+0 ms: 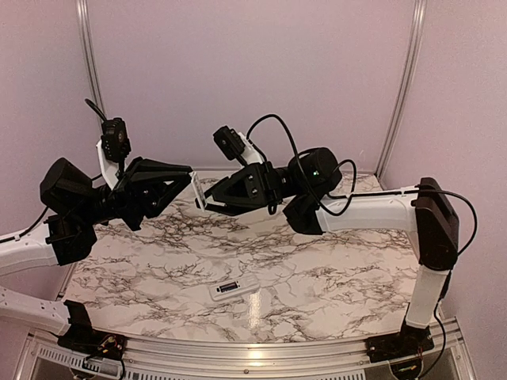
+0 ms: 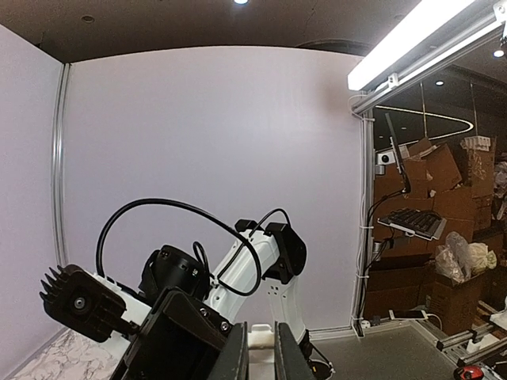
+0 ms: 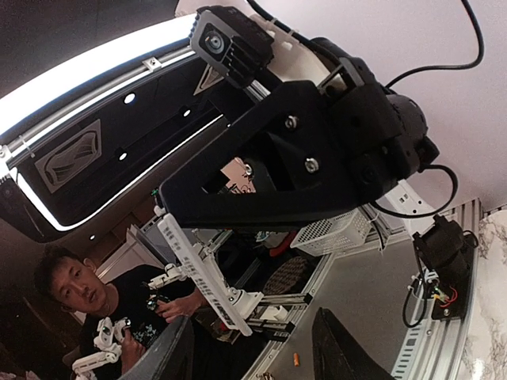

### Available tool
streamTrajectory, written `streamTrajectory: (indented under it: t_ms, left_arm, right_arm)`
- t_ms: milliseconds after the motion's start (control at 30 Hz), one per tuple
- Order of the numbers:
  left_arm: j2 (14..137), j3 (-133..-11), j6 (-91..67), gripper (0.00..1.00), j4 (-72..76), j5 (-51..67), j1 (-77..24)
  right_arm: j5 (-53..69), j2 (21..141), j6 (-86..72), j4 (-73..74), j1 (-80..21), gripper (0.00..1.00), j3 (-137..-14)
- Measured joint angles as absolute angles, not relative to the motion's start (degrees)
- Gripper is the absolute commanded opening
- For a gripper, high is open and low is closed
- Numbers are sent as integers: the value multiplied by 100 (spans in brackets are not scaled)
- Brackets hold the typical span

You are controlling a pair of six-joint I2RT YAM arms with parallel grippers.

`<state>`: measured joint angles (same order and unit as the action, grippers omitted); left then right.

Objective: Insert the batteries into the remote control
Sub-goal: Pass from the left arm to the right

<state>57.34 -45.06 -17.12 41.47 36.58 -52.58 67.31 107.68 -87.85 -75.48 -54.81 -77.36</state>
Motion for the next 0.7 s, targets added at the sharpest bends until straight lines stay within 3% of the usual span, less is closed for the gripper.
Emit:
streamTrajectory:
  t_ms: [700]
  left_arm:
    - [5894, -4281, -2150, 1, 4803, 3529, -5275]
  right_arm:
    - [7022, 10768, -8827, -7596, -5817, 11, -8088]
